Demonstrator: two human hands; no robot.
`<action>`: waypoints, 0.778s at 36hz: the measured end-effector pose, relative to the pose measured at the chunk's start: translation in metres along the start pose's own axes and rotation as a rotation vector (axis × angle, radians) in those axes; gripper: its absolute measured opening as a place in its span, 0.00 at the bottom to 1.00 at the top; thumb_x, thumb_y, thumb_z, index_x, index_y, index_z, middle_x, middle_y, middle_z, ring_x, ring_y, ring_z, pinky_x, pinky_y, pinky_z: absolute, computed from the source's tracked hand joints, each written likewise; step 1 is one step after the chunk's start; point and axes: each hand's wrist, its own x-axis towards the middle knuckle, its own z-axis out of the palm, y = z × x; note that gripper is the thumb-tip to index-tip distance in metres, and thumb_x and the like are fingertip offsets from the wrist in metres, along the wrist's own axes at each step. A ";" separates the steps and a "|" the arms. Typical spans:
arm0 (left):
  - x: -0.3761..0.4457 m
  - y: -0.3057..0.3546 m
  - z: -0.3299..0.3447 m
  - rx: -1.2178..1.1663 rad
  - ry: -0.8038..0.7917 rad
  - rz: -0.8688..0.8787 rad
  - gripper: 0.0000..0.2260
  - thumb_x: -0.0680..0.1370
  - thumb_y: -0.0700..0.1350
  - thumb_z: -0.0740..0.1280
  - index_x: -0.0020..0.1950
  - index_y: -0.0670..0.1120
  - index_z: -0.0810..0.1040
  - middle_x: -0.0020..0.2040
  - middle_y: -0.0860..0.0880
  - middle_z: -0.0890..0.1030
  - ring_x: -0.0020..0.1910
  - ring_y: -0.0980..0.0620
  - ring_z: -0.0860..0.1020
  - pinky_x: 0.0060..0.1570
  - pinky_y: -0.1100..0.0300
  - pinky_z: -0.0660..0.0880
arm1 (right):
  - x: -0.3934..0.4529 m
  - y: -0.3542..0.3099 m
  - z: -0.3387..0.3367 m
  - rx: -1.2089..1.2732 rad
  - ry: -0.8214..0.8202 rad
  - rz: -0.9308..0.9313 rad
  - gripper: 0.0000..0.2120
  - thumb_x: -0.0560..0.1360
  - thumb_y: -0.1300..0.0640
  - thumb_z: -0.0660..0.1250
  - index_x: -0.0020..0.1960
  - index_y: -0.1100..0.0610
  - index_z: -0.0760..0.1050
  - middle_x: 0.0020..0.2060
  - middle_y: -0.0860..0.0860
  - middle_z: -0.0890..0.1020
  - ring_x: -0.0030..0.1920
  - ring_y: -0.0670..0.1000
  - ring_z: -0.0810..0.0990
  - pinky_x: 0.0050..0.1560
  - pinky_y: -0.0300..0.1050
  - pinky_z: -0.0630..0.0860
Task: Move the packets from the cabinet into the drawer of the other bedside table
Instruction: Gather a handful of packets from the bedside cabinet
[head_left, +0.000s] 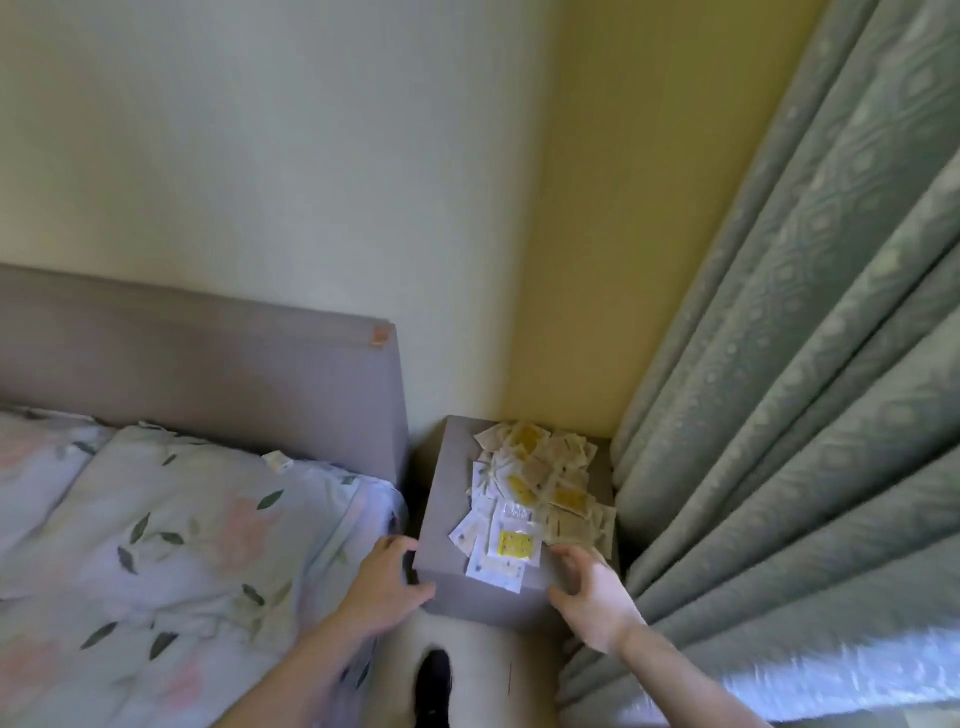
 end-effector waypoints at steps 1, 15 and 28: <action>0.011 0.002 0.000 -0.011 -0.014 -0.007 0.27 0.73 0.51 0.73 0.70 0.49 0.72 0.68 0.52 0.71 0.64 0.55 0.72 0.54 0.69 0.64 | 0.011 -0.001 -0.001 0.007 0.001 0.020 0.27 0.73 0.53 0.70 0.72 0.50 0.72 0.65 0.46 0.74 0.68 0.47 0.74 0.70 0.39 0.68; 0.190 -0.032 0.040 0.124 -0.245 -0.149 0.25 0.73 0.53 0.69 0.69 0.50 0.70 0.65 0.49 0.73 0.60 0.50 0.76 0.56 0.59 0.77 | 0.175 0.022 0.041 -0.038 -0.029 0.229 0.30 0.73 0.54 0.71 0.74 0.48 0.67 0.69 0.45 0.72 0.69 0.50 0.73 0.62 0.39 0.68; 0.305 -0.046 0.146 0.195 -0.196 -0.109 0.40 0.69 0.66 0.73 0.74 0.50 0.62 0.70 0.52 0.66 0.65 0.51 0.71 0.61 0.58 0.74 | 0.303 0.093 0.108 -0.330 -0.101 0.157 0.42 0.76 0.48 0.72 0.81 0.47 0.50 0.79 0.43 0.50 0.81 0.52 0.51 0.80 0.46 0.55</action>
